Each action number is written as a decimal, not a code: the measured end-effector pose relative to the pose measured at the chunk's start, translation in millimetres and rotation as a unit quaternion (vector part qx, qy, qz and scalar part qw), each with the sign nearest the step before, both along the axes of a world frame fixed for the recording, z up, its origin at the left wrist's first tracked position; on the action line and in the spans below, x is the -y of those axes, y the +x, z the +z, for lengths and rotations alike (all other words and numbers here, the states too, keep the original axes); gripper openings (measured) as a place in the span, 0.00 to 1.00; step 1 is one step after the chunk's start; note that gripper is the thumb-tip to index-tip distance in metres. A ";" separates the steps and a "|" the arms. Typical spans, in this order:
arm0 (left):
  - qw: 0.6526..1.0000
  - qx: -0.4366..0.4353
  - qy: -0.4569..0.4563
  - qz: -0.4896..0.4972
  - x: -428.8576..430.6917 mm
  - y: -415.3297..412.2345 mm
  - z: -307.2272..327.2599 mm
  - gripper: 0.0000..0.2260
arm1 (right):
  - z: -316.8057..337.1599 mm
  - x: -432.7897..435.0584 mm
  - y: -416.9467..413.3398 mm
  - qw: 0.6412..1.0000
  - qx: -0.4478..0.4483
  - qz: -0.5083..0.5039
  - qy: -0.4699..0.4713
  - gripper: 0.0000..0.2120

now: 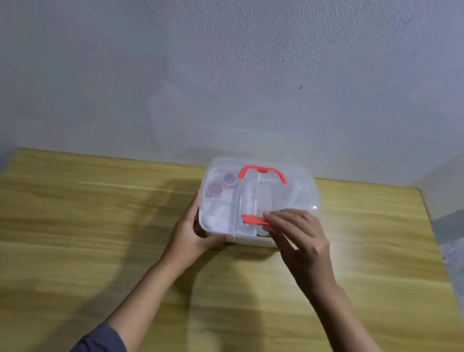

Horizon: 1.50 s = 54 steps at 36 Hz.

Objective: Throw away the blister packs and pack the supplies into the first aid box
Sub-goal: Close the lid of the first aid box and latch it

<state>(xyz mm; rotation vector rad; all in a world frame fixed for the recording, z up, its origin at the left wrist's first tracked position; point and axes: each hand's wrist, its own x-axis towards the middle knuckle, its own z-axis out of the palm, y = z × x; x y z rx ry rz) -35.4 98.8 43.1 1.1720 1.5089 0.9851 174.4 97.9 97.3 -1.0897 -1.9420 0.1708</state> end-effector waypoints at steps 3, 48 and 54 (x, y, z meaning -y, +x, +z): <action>1.000 -0.023 0.007 0.006 1.9 -0.8 -2.9 0.49 | -20.0 12.9 4.3 0.999 0.022 0.005 -0.026 0.08; 0.999 0.011 0.006 -0.035 3.9 -0.9 -3.4 0.53 | -32.9 5.8 0.6 0.969 0.170 -0.083 -0.157 0.30; 0.998 0.026 0.009 -0.048 3.5 4.7 5.3 0.55 | -20.7 7.0 5.0 0.962 0.018 -0.121 -0.246 0.43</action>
